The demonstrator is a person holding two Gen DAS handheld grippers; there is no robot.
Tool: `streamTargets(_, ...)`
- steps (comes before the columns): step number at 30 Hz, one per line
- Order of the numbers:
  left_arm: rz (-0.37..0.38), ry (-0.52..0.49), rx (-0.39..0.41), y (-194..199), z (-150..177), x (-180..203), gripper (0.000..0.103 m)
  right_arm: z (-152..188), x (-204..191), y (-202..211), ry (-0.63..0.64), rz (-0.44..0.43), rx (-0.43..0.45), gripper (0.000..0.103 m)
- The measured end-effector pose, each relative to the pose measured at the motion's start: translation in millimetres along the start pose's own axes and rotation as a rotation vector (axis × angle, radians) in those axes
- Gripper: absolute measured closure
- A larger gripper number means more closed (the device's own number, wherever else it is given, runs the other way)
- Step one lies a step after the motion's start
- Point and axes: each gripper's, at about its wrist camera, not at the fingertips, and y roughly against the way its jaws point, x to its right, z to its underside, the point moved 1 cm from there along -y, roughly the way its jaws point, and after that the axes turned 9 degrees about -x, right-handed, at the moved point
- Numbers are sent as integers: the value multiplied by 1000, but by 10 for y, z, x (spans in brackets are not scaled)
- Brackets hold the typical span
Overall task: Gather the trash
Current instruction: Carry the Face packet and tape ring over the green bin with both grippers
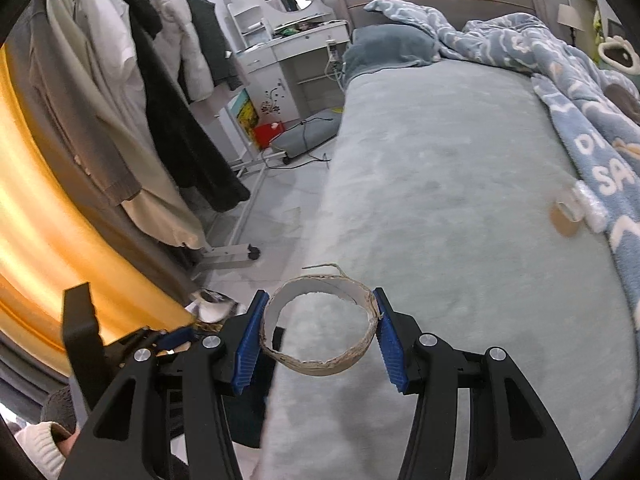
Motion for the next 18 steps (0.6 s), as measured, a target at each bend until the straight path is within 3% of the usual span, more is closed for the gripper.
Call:
streamTargets(8, -36, 109, -119, -122, 208, -408, 44, 60, -400, 32, 37, -42, 22, 50)
streamTargets(18, 21, 272, -249, -323, 499, -923, 43, 57, -868, -105, 104, -75, 10, 50)
